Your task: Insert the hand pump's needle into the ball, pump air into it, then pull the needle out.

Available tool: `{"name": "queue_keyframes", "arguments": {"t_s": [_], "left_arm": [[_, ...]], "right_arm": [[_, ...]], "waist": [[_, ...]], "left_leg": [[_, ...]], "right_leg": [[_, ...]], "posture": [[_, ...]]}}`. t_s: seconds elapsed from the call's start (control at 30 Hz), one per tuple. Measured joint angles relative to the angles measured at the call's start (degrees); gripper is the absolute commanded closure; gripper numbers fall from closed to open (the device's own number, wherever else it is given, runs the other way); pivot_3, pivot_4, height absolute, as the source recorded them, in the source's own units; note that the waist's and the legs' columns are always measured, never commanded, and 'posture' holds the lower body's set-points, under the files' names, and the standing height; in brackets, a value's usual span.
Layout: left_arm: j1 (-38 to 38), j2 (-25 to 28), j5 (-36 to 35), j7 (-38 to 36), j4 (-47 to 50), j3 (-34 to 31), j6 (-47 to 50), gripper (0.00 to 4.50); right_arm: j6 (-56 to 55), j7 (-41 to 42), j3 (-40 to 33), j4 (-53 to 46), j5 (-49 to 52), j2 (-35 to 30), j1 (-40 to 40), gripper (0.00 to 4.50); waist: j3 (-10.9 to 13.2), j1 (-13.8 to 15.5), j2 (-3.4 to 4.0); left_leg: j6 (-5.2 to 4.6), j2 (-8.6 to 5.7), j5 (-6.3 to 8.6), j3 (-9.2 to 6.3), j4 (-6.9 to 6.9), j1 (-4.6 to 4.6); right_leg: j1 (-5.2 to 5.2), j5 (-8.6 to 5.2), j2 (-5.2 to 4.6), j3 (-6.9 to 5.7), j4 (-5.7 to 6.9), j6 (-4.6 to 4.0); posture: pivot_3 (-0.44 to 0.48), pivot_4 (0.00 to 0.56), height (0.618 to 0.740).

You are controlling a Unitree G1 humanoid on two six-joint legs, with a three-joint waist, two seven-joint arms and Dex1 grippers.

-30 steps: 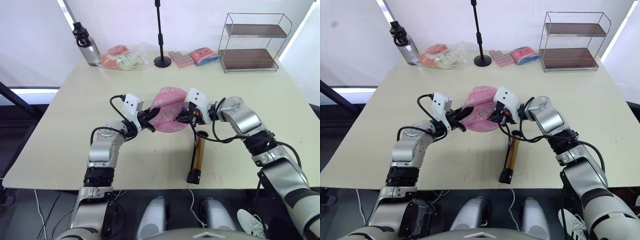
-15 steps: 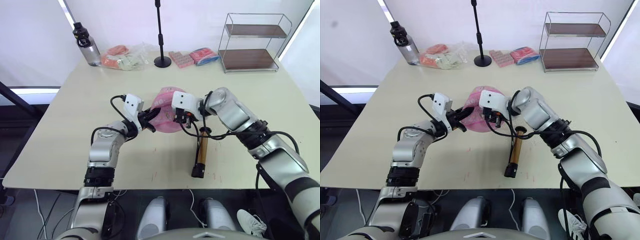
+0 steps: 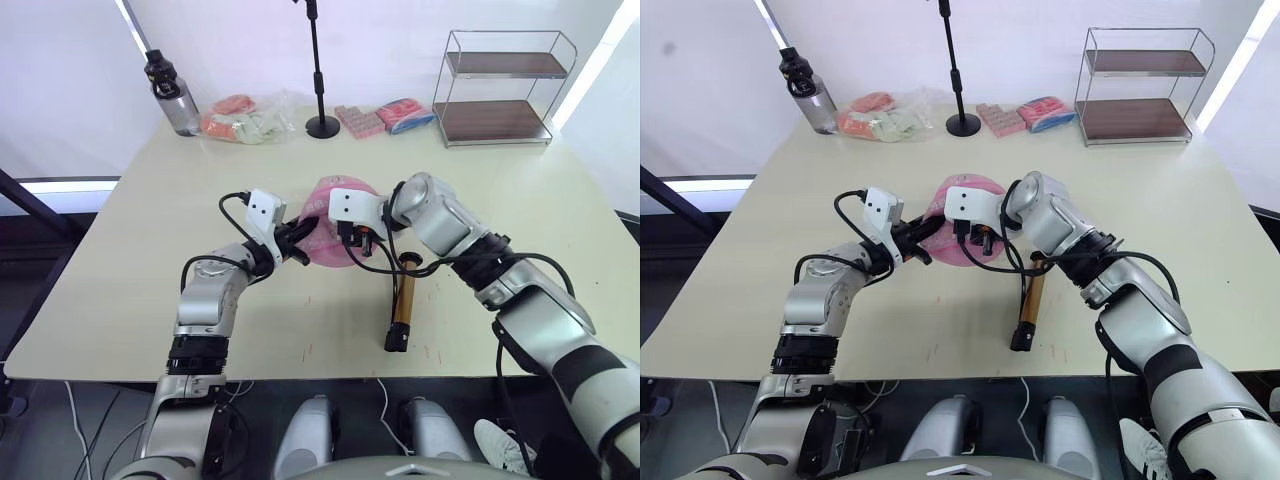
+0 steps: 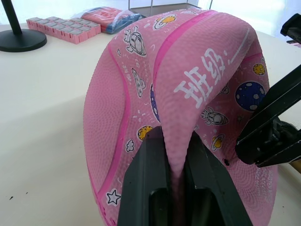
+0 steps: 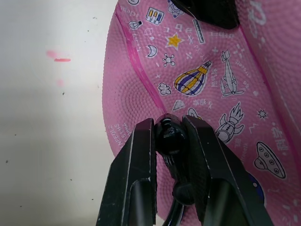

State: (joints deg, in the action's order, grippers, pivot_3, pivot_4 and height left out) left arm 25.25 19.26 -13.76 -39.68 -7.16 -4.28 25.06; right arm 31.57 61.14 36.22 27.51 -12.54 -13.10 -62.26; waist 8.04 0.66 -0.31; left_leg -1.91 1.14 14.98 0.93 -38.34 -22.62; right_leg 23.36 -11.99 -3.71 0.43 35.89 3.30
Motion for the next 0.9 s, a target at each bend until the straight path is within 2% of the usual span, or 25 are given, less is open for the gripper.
{"name": "queue_keyframes", "arguments": {"t_s": [0.5,0.67,0.9], "left_arm": [[-0.5,-0.7,0.0,0.8,0.2,0.0,0.9,4.5],[-0.7,-0.6,0.0,1.2,0.1,0.0,1.4,4.5],[-0.8,-0.6,0.0,1.4,-0.1,-0.2,1.7,4.5]], "right_arm": [[-6.7,-1.8,1.0,11.3,-5.6,4.9,-1.8,4.14],[-9.4,-3.4,1.0,14.2,-6.7,5.9,-1.8,4.14],[-10.6,-6.0,-0.9,15.2,-7.2,7.1,-0.6,4.14]], "waist": [[-0.5,-0.1,0.21],[-0.5,-0.2,0.21],[-0.8,-0.6,0.22]], "left_leg": [[0.0,0.02,0.01,-0.17,0.03,0.25],[0.01,0.03,0.02,-0.17,0.18,0.75],[0.02,0.08,0.02,-0.22,0.23,0.79]], "right_leg": [[-0.19,-0.02,0.0,0.01,-0.01,0.0],[-0.56,-0.2,-0.02,0.09,-0.03,0.09],[-0.57,-0.23,-0.02,0.07,-0.03,0.07]], "posture": [[0.0,0.15,0.74],[0.0,0.15,0.74],[0.0,0.15,0.74]]}}
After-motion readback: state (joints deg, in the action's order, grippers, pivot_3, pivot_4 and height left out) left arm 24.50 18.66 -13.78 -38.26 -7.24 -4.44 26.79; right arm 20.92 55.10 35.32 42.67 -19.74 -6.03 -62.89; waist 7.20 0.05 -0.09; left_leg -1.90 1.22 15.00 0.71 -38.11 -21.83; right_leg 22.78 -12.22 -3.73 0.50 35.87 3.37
